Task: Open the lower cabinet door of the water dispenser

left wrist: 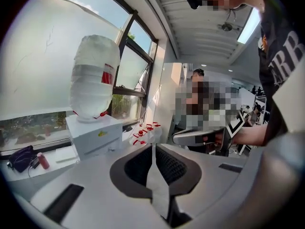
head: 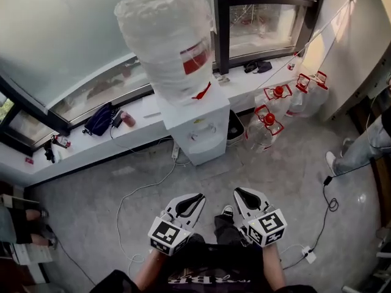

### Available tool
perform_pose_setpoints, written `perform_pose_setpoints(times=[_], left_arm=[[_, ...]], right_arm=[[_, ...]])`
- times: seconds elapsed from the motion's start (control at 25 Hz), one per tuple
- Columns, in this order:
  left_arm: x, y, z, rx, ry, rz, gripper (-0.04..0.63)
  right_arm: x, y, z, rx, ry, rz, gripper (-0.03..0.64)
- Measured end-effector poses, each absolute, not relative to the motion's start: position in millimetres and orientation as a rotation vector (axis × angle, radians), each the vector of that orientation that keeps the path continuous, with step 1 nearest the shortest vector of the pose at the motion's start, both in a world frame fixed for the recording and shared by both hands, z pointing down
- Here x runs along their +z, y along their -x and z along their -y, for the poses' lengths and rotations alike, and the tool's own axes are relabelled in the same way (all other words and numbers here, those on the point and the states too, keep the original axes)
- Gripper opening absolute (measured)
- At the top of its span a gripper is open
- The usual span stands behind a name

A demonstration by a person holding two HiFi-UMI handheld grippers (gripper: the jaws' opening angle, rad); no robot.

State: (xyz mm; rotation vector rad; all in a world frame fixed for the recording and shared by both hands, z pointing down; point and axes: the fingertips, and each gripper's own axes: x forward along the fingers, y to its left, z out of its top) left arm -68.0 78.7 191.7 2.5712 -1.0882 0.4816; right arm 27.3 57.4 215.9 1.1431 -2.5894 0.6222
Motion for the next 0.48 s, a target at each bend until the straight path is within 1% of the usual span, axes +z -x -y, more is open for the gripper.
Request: perform_pose_setpoints(times=[0.2,0.48], left_arm=[[216,40,-34,0.577,-2.559,1.063,0.026],[264,15,18,0.633,-2.590,0.975,0.026]], right_arm=[[260,-52,0,0.602,-1.076,2.547,0.027],[339,-62,75,0.609,-1.035,2.535,0.044]])
